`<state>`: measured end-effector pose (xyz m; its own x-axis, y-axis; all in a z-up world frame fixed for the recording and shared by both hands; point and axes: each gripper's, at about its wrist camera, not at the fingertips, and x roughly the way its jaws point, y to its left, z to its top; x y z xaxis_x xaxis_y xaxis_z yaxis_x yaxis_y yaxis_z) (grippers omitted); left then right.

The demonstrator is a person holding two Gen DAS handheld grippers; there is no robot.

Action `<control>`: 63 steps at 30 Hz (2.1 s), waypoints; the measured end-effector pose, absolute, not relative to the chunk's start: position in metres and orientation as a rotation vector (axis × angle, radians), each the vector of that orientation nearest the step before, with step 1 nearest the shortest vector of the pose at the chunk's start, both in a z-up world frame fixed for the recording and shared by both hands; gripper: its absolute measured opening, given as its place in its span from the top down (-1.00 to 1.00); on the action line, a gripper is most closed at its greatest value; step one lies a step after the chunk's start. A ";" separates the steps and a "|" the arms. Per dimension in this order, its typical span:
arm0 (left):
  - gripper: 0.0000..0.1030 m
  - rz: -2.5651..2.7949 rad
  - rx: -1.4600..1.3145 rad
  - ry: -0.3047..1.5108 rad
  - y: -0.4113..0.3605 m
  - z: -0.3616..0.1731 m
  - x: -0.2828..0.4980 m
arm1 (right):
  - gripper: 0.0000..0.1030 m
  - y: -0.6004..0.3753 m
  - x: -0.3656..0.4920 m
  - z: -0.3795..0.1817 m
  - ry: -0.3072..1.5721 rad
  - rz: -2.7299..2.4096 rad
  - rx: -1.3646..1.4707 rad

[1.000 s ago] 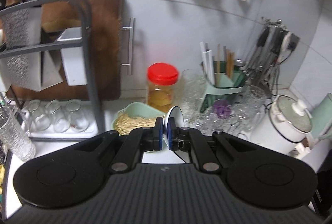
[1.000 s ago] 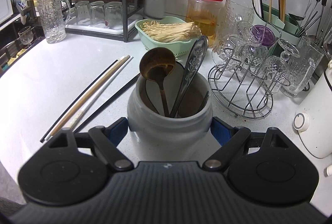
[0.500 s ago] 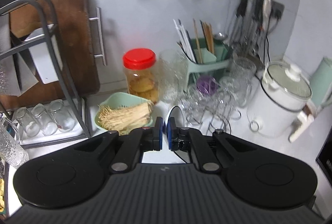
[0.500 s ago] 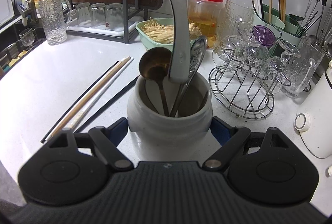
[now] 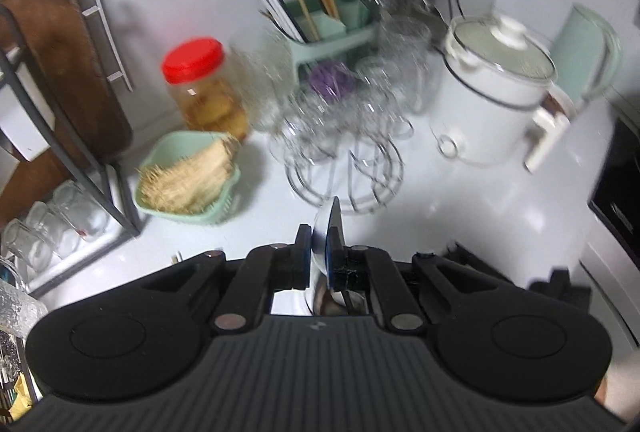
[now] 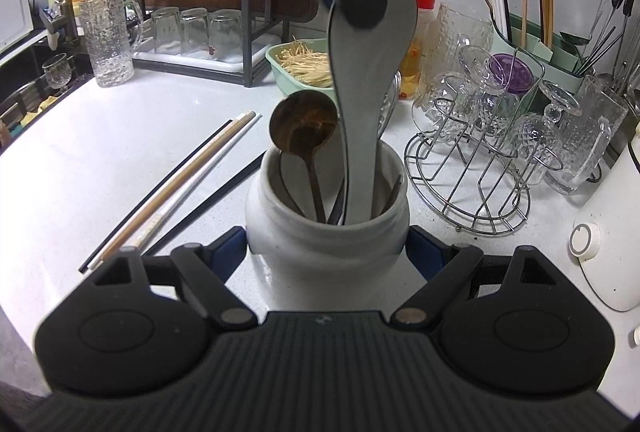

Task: Organize utensils
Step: 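Lower the white spoon into the jar and open the left tool, then move the left tool back over the black chopstick on the counter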

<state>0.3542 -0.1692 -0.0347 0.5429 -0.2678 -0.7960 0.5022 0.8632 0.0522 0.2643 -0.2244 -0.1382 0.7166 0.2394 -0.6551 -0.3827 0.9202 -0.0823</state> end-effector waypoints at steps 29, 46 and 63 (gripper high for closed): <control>0.63 -0.537 0.180 1.080 -0.168 -0.069 0.361 | -0.72 -0.226 0.261 -0.140 0.672 0.360 -0.229; 0.56 -0.434 0.015 0.862 -0.119 -0.015 0.349 | -0.72 -0.222 0.264 -0.140 0.676 0.334 -0.215; 0.50 -0.248 -0.182 0.887 -0.019 -0.074 0.364 | -0.72 -0.223 0.267 -0.139 0.696 0.271 -0.194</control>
<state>0.3642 -0.0189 -0.0739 0.6065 -0.2879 -0.7412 0.1380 0.9561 -0.2585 0.2674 -0.2227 -0.1392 0.7342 0.1809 -0.6543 -0.3096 0.9470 -0.0856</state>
